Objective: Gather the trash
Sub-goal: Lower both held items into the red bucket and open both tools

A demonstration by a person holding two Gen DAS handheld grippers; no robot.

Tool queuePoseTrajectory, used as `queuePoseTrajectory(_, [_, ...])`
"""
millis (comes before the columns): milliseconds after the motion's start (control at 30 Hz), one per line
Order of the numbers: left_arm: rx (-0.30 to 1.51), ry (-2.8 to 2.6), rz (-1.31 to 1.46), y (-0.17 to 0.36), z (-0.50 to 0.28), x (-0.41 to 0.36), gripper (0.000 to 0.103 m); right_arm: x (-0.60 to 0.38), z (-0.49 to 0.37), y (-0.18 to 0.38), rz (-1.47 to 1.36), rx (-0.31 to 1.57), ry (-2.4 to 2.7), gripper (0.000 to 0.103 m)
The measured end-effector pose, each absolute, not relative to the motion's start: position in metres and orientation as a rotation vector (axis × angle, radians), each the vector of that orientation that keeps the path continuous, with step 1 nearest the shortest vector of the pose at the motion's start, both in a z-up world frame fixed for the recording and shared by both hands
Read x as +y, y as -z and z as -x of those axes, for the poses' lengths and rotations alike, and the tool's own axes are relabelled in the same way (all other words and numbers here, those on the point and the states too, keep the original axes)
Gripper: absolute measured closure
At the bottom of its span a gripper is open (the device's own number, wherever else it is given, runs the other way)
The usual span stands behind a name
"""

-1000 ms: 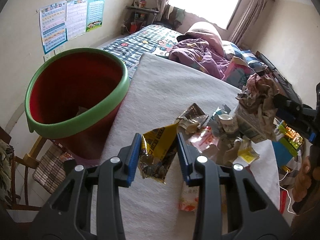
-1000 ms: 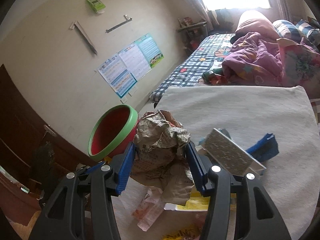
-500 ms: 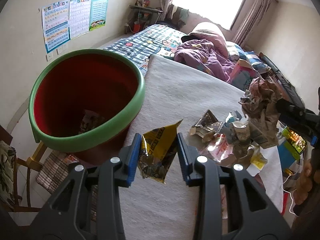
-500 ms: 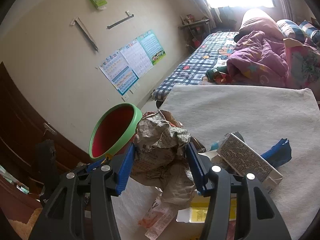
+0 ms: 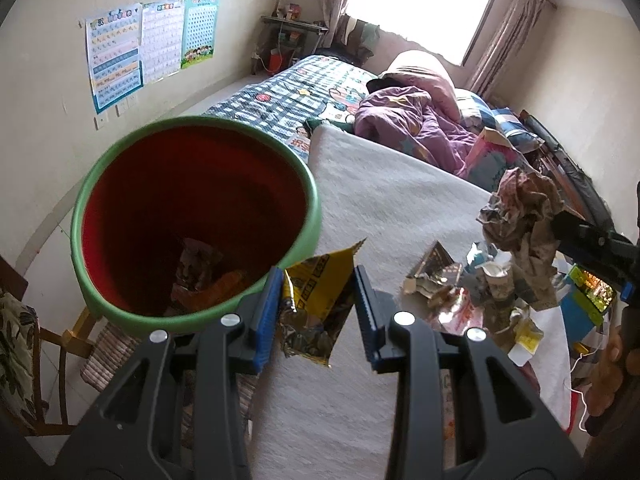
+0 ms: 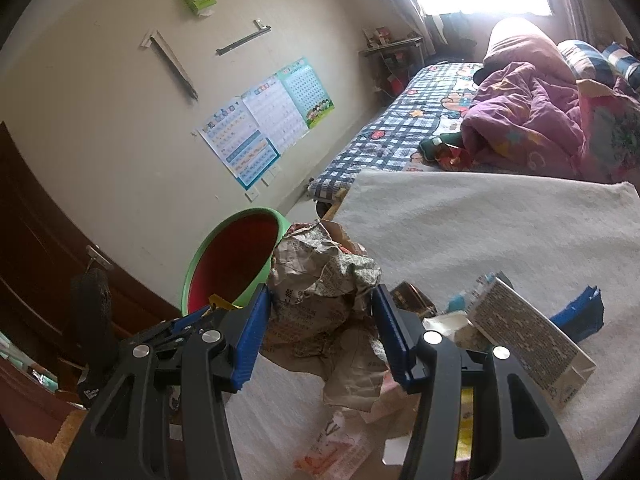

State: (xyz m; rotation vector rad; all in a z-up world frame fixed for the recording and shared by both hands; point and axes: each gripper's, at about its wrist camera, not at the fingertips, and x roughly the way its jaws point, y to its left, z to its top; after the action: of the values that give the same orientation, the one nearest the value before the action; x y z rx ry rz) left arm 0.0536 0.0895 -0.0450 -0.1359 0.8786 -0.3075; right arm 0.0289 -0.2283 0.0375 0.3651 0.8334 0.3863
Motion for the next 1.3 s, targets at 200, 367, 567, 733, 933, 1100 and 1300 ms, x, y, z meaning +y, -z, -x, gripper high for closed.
queuePoseTrajectory(200, [0.873, 0.289, 0.148, 0.044, -0.063, 0.105, 0.069, -0.211, -0.038, -0.040, -0.335, 0.835, -0.403, 0.051])
queuePoseTrajectory(367, [0.868, 0.275, 0.155, 0.043, -0.069, 0.117, 0.069, -0.194, -0.047, -0.040, -0.315, 0.842, -0.429, 0.051])
queuePoseTrajectory(567, [0.856, 0.263, 0.166, 0.041, -0.077, 0.128, 0.069, -0.175, -0.059, -0.044, -0.292, 0.842, -0.457, 0.051])
queuePoseTrajectory(733, [0.838, 0.257, 0.176, 0.036, -0.081, 0.137, 0.069, -0.160, -0.068, -0.051, -0.270, 0.832, -0.478, 0.051])
queuePoseTrajectory(933, [0.833, 0.239, 0.184, 0.037, -0.089, 0.149, 0.069, -0.129, -0.079, -0.053, -0.215, 0.841, -0.523, 0.051])
queuePoseTrajectory(1100, [0.848, 0.228, 0.187, 0.043, -0.096, 0.158, 0.069, -0.103, -0.086, -0.047, -0.172, 0.861, -0.561, 0.051])
queuePoseTrajectory(1300, [0.869, 0.208, 0.189, 0.050, -0.101, 0.167, 0.069, -0.078, -0.099, -0.041, -0.150, 0.878, -0.590, 0.050])
